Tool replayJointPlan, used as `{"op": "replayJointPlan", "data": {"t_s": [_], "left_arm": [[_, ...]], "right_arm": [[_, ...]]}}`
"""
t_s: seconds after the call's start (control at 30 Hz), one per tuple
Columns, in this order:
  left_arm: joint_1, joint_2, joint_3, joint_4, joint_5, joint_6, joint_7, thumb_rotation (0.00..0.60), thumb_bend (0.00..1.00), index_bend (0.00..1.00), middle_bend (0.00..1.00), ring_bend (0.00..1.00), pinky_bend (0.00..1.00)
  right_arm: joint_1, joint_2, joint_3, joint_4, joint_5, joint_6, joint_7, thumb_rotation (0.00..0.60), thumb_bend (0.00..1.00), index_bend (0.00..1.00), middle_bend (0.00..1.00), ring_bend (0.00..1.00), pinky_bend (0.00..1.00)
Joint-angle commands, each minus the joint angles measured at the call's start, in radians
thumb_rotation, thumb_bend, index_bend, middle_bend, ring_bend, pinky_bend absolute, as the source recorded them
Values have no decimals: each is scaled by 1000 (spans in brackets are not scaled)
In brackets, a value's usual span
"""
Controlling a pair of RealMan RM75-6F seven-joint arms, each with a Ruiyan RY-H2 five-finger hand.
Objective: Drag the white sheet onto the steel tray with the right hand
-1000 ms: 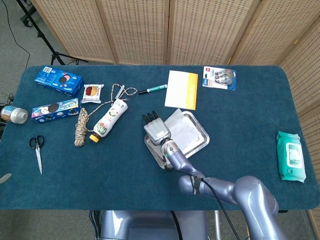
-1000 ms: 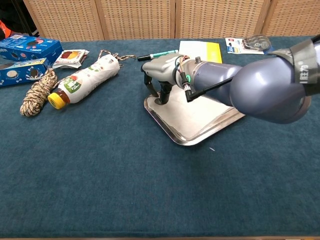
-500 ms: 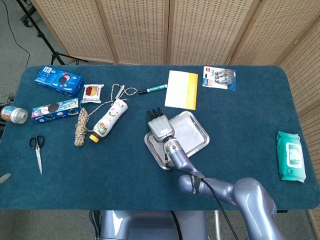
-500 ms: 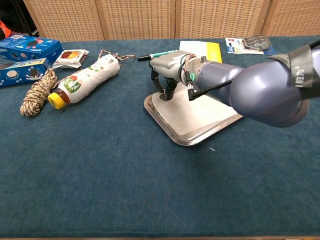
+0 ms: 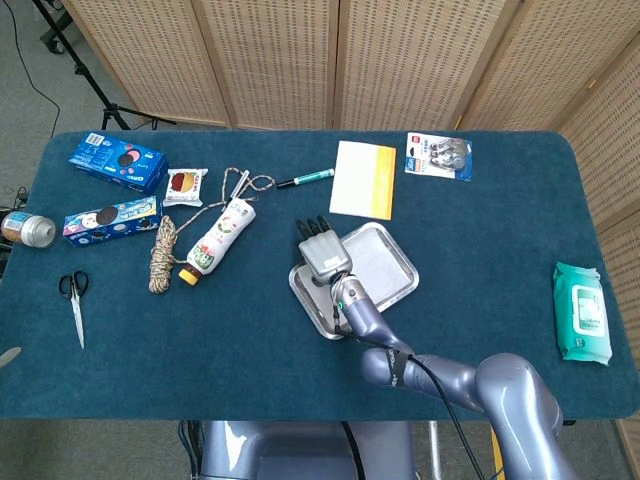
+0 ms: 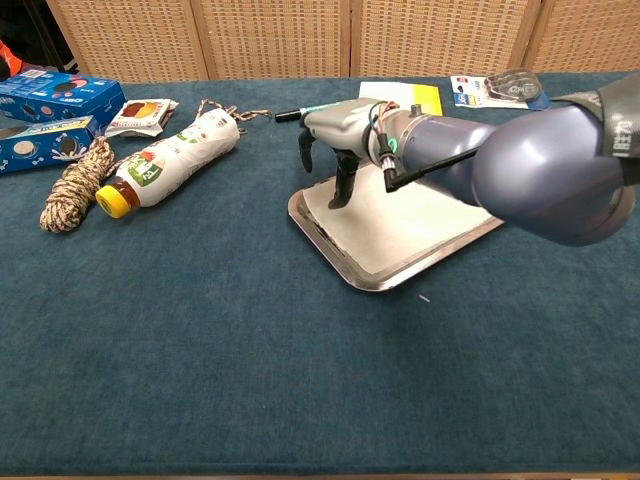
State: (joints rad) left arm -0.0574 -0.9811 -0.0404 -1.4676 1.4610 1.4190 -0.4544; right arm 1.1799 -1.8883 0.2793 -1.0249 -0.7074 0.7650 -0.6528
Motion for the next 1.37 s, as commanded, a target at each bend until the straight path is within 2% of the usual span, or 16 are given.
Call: {"op": "replayJointPlan", "data": {"t_s": [0.03,0.23,0.43,0.6,0.77,0.87,1.0,1.13,1.3,1.37], "left_arm": [[0,0,1,0,1,0,-1,600,0,0,0,0,0],[-3,-1,1,2,-1,-8,1,600,0,0,0,0,0],[-1,-1,3,2,5,0,2,600,0,0,0,0,0],[1,-4,7,0,15,9,11,600,0,0,0,0,0],[3,-17,7,-3,18,21,55,600,0,0,0,0,0],[5,-26,7,-7,21,31,73,600,0,0,0,0,0],[15,-32,7,-12,28,57,95,600,0,0,0,0,0],[27,-41,7,-17,41,93,115,600,0,0,0,0,0],[32,-44,11,-14,51,106,131,600,0,0,0,0,0],[35,-44,11,-14,49,109,137,600,0,0,0,0,0]], "right_arm": [[-1,7,5,-16,-17,15,9,600,208,311,0,0,0],[-11,70,35,-130,-69,78,31,600,206,304,0,0,0],[-72,189,49,-300,-121,175,59,600,111,296,0,0,0],[-165,329,16,-453,-204,264,92,600,105,294,0,0,0],[-296,491,-66,-560,-413,424,144,600,9,276,0,0,0],[-399,556,-118,-568,-529,559,217,600,2,223,0,0,0],[-544,625,-187,-559,-581,684,330,600,0,196,0,0,0],[-680,673,-245,-464,-636,780,542,600,0,184,0,0,0],[-803,682,-279,-318,-662,853,763,600,0,125,0,0,0],[-842,679,-283,-277,-659,871,810,600,0,109,0,0,0]]}}
